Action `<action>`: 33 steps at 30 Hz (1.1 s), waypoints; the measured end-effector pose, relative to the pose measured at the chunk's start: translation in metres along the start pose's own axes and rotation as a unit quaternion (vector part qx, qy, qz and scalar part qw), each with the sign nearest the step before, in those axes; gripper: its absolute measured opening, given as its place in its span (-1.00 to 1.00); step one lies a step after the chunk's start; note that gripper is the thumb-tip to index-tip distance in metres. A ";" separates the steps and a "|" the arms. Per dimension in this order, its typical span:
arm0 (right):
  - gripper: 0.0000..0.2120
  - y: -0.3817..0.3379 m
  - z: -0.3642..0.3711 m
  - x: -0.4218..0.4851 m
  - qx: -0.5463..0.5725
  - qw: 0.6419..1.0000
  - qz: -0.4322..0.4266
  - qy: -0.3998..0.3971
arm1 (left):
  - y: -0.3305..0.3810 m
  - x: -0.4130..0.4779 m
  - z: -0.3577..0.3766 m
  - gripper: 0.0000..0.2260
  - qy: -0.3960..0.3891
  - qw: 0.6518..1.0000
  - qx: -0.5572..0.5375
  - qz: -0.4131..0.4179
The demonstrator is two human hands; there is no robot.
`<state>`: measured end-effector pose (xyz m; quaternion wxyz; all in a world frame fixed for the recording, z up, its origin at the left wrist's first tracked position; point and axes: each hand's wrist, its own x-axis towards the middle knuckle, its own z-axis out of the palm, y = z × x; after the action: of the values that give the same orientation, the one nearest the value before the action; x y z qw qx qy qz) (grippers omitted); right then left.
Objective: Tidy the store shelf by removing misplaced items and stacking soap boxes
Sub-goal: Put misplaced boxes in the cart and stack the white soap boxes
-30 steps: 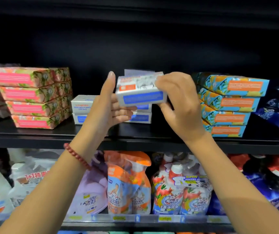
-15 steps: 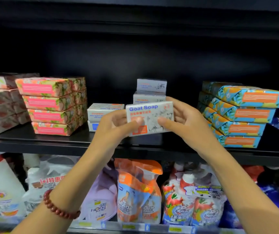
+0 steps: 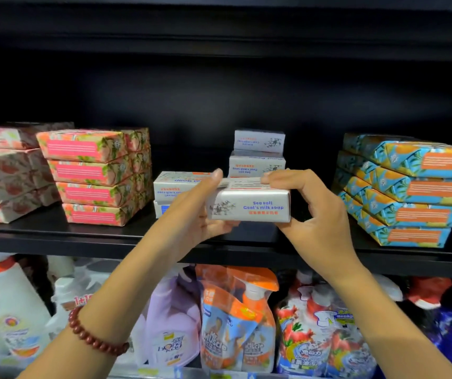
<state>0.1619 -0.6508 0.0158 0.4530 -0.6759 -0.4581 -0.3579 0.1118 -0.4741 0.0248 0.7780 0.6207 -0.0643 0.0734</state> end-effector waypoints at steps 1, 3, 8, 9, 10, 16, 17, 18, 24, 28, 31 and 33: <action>-0.66 0.002 0.002 0.000 -0.006 1.000 -0.010 -0.001 | 0.000 0.001 -0.001 -0.66 -0.004 1.000 -0.018 -0.013; -0.68 0.005 0.005 0.000 -0.010 1.000 -0.014 -0.007 | 0.000 0.003 -0.005 -0.83 -0.002 0.998 -0.052 -0.020; -0.43 0.012 0.002 0.001 -0.027 0.998 0.052 -0.039 | -0.002 0.004 -0.012 -0.65 -0.018 0.998 -0.058 0.026; -0.30 0.013 0.000 0.002 -0.019 0.994 0.088 -0.055 | -0.001 0.004 -0.013 -0.59 -0.016 0.998 -0.036 0.046; -0.18 0.012 -0.002 0.002 0.001 0.989 0.125 -0.074 | -0.001 0.003 -0.013 -0.55 -0.006 0.997 -0.013 0.070; -0.42 -0.006 -0.005 0.007 0.156 0.959 0.215 -0.094 | -0.004 -0.002 -0.014 -0.49 0.018 0.979 0.109 0.171; -0.43 -0.006 -0.005 0.008 0.141 0.962 0.217 -0.091 | -0.005 -0.003 -0.014 -0.48 0.021 0.973 0.135 0.187; -0.44 -0.006 -0.005 0.009 0.122 0.965 0.215 -0.088 | -0.006 -0.005 -0.014 -0.50 0.024 0.965 0.164 0.205; -0.62 -0.012 0.003 0.003 0.068 0.986 0.147 -0.035 | -0.009 -0.007 -0.020 -0.54 0.030 0.922 0.280 0.265; -0.69 -0.016 0.014 0.000 0.059 0.992 0.102 0.032 | -0.007 -0.010 -0.029 -0.44 0.029 0.938 0.257 0.231; -0.66 -0.012 0.021 -0.002 0.031 0.996 0.065 0.053 | -0.006 -0.011 -0.034 -0.34 0.025 0.950 0.233 0.208; -0.62 -0.010 0.027 -0.004 0.030 0.997 0.050 0.056 | -0.004 -0.011 -0.035 -0.35 0.025 0.952 0.234 0.198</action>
<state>0.1534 -0.6248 0.0054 0.5152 -0.6631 -0.4080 -0.3584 0.1018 -0.4412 0.0111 0.5823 0.7579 -0.1472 0.2547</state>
